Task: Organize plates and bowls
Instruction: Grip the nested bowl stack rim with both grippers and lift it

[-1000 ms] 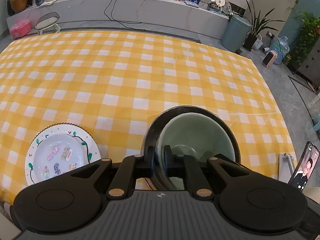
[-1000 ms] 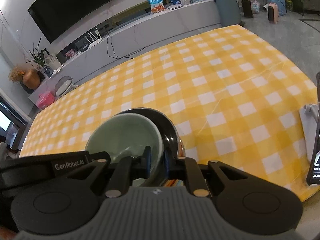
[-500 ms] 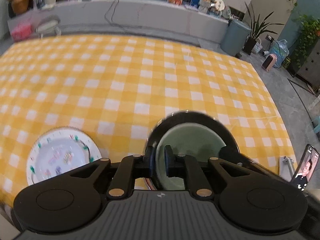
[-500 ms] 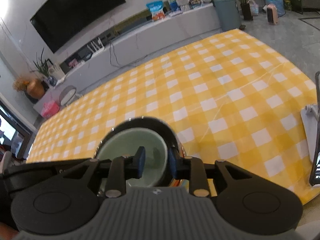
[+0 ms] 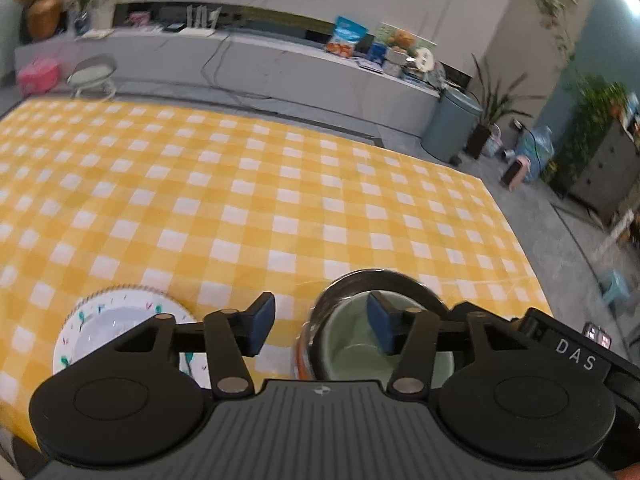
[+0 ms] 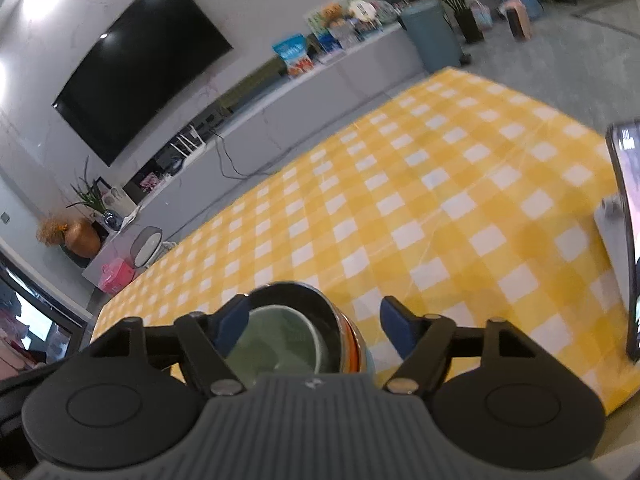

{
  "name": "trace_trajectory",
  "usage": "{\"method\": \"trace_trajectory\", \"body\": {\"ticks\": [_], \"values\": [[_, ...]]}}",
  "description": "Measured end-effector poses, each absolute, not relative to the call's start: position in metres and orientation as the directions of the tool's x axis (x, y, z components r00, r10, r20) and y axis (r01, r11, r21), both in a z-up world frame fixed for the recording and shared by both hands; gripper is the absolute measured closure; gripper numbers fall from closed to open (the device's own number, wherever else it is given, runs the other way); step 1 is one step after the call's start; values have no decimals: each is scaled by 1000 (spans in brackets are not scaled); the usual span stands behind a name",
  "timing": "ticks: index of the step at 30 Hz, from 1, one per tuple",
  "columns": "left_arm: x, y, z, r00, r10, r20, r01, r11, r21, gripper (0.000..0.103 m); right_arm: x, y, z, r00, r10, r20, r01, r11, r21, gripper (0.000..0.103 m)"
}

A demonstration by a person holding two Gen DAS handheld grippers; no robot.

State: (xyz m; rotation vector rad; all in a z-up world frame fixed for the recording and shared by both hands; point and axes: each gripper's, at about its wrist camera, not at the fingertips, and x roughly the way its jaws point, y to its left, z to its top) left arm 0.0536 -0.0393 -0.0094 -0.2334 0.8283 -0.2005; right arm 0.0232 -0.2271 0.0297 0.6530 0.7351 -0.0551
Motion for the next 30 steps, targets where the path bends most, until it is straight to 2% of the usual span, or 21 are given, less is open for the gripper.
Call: {"method": "trace_trajectory", "body": {"ticks": [1,6,14,19,26,30], "values": [[54,-35,-12,655,-272,-705,68,950,-304,39,25,-228,26,735,177,-655,288,793,537,22],[60,-14,-37,594,-337,-731,-41,894,-446,38,37,-233,5,642,230,-732,378,735,562,22],[67,-4,-57,567,-378,-732,-87,856,-509,38,36,-237,-15,618,310,-723,447,618,647,22],[70,-6,-64,558,-397,-729,-85,846,-526,38,36,-239,-21,615,320,-721,492,558,668,29],[76,-18,-71,536,-437,-722,-45,839,-542,40,39,-239,-20,623,316,-716,478,571,668,34],[77,-23,-75,530,-434,-728,-22,852,-523,42,42,-238,-23,613,318,-723,481,575,661,43]]}}
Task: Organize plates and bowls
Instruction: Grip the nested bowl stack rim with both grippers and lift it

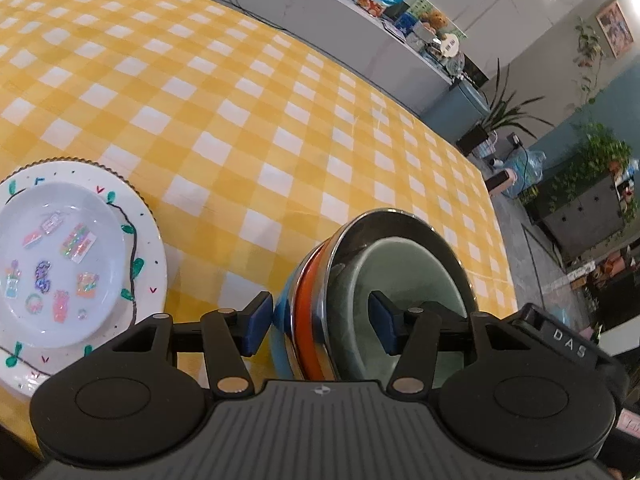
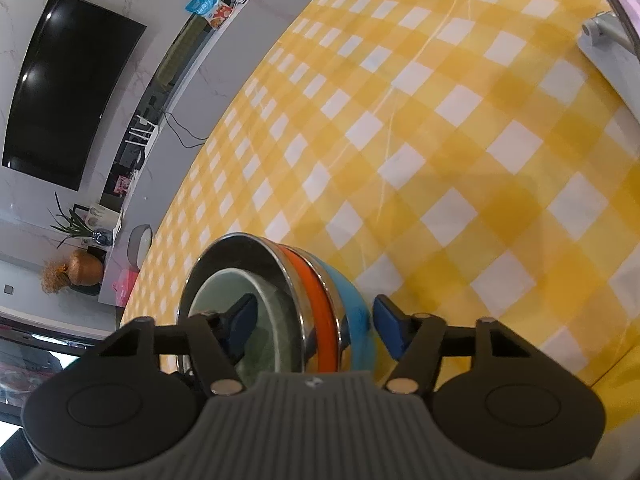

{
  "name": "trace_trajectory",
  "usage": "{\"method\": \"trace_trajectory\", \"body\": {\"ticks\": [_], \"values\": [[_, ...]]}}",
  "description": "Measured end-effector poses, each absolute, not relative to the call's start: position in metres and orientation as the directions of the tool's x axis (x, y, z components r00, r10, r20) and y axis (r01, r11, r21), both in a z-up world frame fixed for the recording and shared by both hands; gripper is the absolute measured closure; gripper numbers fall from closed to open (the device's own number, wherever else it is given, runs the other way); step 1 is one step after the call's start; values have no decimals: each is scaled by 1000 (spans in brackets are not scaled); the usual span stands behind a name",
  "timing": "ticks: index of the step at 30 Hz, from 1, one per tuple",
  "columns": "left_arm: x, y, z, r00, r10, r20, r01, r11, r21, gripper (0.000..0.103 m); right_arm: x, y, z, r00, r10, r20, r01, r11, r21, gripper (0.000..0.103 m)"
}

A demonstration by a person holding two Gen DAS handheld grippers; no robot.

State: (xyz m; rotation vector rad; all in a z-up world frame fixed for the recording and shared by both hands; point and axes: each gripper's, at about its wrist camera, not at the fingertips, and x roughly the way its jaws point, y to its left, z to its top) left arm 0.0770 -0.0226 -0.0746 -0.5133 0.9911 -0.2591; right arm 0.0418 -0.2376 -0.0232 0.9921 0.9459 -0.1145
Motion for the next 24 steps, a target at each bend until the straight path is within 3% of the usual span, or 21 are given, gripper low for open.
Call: {"method": "trace_trajectory", "body": {"ticks": [5,24], "values": [[79,-25,-80,518,-423,-743,-25,861,-507,56,42,-239,-24,612,307,-728,486,581,653,48],[76,-21,-75,522,-404,-751,-9,878,-479,57,42,-232,-19,611,311,-728,439,633,638,57]]}}
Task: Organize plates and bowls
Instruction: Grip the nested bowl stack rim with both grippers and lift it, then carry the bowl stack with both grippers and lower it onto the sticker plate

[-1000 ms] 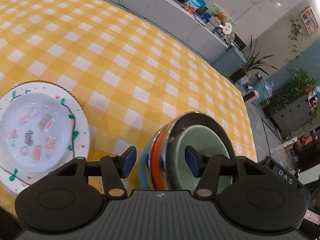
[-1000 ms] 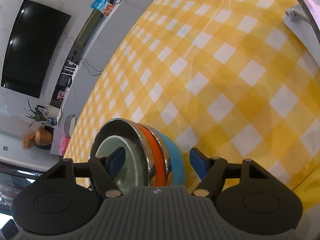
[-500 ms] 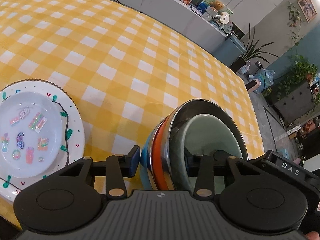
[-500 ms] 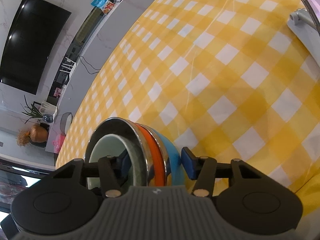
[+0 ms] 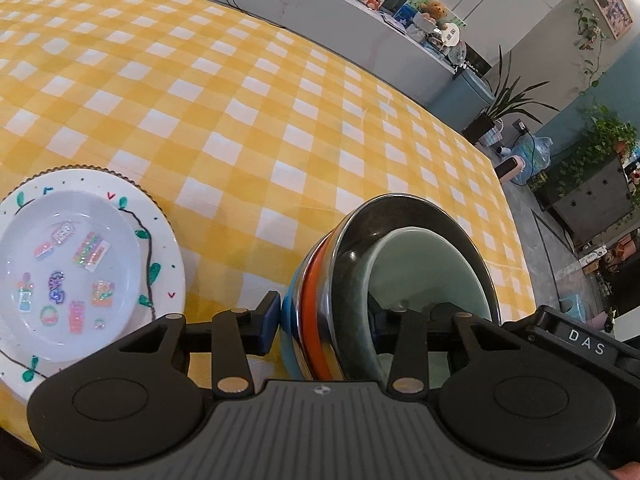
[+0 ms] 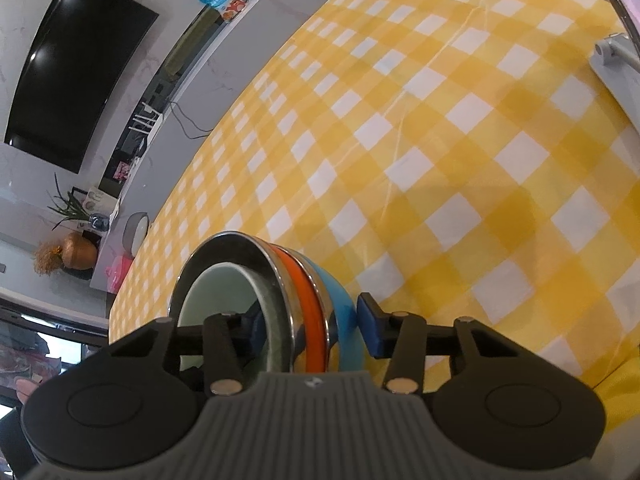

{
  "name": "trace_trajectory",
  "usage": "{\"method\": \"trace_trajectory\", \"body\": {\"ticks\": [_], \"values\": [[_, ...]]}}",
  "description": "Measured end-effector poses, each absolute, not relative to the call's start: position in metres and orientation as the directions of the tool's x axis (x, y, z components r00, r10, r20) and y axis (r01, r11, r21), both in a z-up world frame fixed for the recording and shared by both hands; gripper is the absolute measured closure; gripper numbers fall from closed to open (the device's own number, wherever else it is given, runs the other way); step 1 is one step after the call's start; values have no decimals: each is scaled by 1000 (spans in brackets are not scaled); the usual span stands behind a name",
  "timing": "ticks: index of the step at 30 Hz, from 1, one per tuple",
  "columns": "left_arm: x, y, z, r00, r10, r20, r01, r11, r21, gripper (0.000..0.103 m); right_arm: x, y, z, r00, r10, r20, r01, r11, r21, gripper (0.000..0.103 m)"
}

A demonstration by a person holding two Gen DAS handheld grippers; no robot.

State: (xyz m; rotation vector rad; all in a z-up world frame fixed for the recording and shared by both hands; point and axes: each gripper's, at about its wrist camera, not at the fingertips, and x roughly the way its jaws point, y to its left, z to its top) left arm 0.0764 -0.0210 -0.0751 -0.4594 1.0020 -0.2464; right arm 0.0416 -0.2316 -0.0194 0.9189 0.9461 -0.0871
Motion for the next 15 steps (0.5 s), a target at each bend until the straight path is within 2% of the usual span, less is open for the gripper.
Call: {"method": "trace_trajectory", "body": {"ticks": [15], "values": [[58,3,-45,561,-355,-748,-17,898,-439,56,26,-216,3,658,356,-664,362,623,693,61]]}}
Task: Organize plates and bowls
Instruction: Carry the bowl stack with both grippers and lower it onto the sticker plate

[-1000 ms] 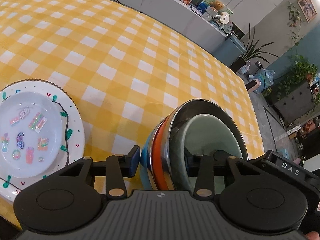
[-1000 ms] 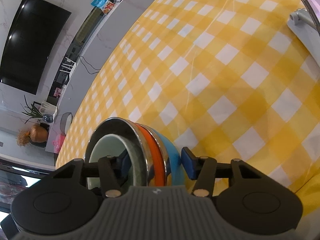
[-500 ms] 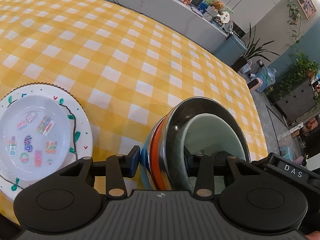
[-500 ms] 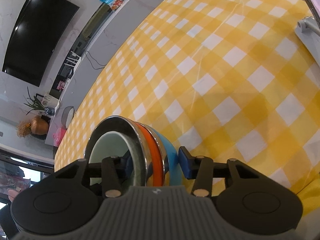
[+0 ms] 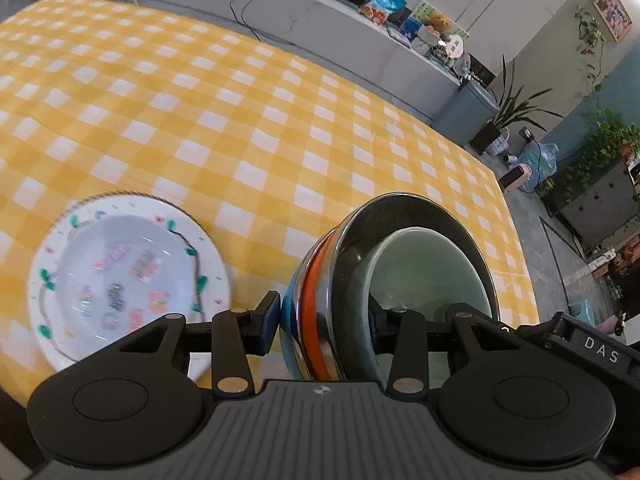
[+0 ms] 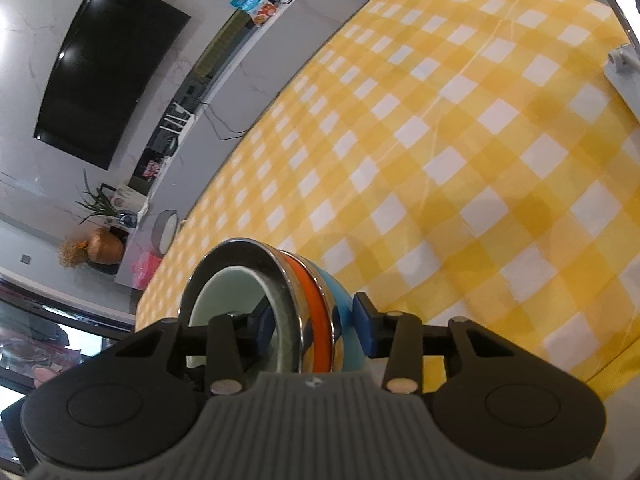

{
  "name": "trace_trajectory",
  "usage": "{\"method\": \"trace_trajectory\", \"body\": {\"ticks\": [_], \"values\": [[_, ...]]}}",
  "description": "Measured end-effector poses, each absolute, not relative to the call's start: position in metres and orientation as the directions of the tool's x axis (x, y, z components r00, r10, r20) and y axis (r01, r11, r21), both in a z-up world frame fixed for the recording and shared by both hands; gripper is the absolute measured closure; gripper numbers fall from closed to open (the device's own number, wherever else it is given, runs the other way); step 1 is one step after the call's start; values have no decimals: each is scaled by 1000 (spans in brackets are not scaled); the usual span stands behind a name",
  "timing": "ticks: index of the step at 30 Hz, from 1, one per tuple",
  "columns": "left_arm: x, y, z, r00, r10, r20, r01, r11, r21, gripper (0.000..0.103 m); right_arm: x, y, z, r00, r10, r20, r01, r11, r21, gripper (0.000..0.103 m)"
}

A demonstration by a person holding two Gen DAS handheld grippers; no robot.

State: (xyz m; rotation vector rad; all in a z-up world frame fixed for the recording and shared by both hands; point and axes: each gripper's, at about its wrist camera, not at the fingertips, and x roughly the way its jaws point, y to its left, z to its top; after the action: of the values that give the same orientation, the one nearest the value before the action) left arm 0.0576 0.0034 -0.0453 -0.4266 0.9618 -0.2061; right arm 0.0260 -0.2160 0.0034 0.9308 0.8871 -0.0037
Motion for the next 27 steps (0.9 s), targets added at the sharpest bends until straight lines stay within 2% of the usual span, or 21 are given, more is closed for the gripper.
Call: {"method": "trace_trajectory", "body": {"ticks": [16,27], "values": [[32,88,-13,627,-247,-739,-162,887,-433,57,34,-135,31,624,469,-624,240,646,725,62],[42,128,-25,609,-209,-765,-248,866,-434,57,60,-87,23,590,504,-630,185,675,714,62]]}}
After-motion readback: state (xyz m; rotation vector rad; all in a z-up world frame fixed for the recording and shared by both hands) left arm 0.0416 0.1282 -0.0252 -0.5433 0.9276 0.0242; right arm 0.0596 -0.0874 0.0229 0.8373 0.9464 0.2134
